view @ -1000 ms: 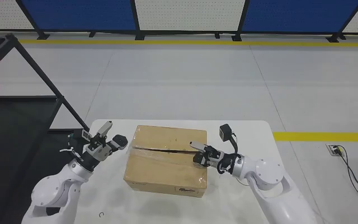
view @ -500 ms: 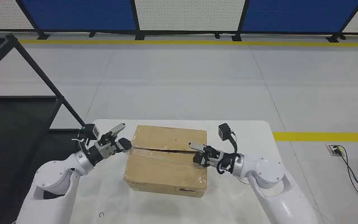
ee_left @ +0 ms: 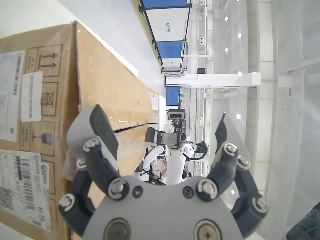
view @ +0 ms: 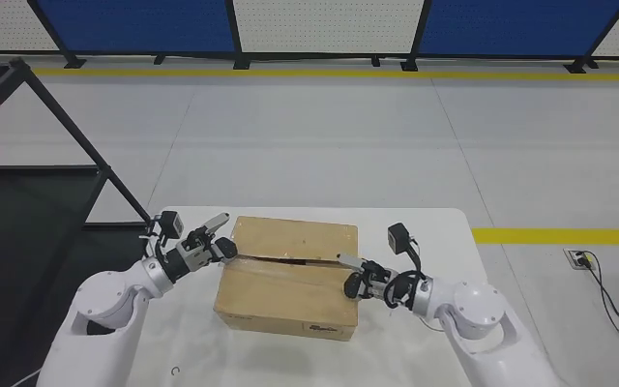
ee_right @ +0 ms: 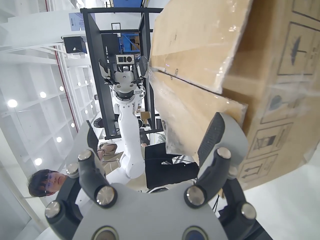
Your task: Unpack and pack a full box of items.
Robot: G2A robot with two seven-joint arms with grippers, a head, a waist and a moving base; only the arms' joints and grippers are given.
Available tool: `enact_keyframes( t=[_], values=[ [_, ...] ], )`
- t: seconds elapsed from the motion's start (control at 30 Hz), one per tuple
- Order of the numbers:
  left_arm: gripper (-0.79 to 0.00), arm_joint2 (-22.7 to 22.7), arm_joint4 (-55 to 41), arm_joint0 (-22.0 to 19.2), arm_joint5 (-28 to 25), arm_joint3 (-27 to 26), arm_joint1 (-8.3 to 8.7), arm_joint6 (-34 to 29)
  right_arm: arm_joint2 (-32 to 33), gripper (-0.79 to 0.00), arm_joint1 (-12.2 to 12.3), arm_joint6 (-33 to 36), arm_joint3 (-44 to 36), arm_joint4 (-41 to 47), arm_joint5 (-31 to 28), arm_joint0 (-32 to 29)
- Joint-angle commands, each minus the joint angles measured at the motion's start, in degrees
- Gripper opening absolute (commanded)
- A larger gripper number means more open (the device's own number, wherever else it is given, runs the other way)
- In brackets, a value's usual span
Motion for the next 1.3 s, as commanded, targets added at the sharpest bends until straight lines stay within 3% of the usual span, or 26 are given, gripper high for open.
enact_keyframes(
  t=[0.0,0.23,0.5,0.8,1.07,1.27],
  values=[
    [0.0,0.2,-0.1,-0.2,-0.1,0.2,0.04,0.0,1.3,0.0,0.3,-0.4,-0.8,0.2,0.0,-1.1],
    [0.0,0.9,-0.5,-0.6,-0.4,0.7,0.17,0.1,6.0,0.0,1.2,1.2,-5.7,4.2,0.1,-6.4],
    [0.0,1.6,-1.1,-0.8,-0.9,0.8,0.34,0.0,4.9,0.0,1.4,4.3,-6.8,8.2,-0.1,-6.9],
    [0.0,1.8,-1.6,-0.6,-1.1,0.6,0.61,0.0,2.4,0.0,2.2,2.1,-9.8,-7.2,-6.4,-4.5],
    [0.0,1.6,-2.1,0.5,-1.7,-0.7,0.93,-0.3,0.9,0.0,2.1,2.7,-7.5,-5.3,2.1,-1.9],
    [0.0,2.4,-2.1,0.9,-1.7,-2.3,1.04,-0.7,-1.0,0.0,2.1,4.2,-6.4,-4.8,3.0,-0.1]
  ],
)
